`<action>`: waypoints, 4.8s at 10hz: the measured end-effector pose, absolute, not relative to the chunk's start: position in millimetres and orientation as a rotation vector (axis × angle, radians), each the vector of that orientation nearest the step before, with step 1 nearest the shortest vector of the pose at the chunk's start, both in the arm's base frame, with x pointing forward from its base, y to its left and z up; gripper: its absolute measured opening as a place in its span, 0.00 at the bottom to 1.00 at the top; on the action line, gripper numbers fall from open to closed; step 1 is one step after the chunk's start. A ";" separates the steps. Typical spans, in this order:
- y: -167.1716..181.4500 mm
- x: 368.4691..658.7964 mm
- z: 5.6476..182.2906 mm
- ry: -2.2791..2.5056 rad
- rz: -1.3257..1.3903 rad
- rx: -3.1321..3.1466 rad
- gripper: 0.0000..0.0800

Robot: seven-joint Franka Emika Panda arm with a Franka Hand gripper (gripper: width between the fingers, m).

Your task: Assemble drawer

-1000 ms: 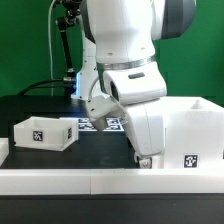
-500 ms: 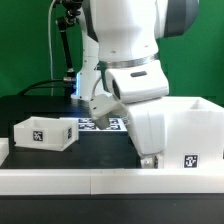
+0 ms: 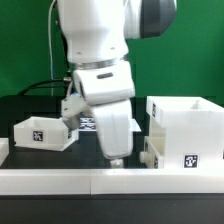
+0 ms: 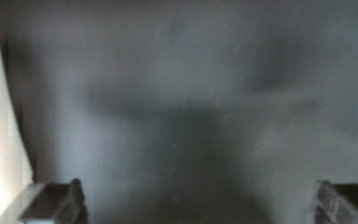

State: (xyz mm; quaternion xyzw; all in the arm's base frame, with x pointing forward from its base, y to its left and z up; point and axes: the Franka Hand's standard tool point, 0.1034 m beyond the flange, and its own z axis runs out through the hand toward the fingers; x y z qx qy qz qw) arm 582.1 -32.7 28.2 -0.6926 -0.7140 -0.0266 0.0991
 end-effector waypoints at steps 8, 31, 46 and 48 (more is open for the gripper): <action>-69.0 521.5 66.3 -2.104 -0.059 -2.136 0.81; -88.8 461.9 51.0 0.237 0.031 -3.001 0.81; -78.8 446.5 6.4 0.360 0.019 -3.001 0.50; -78.6 446.1 6.0 0.344 0.019 -3.002 0.28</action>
Offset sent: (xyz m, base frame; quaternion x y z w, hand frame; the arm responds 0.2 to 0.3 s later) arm -0.0564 -0.0158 0.0297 -0.0245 -0.0111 0.0628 0.9977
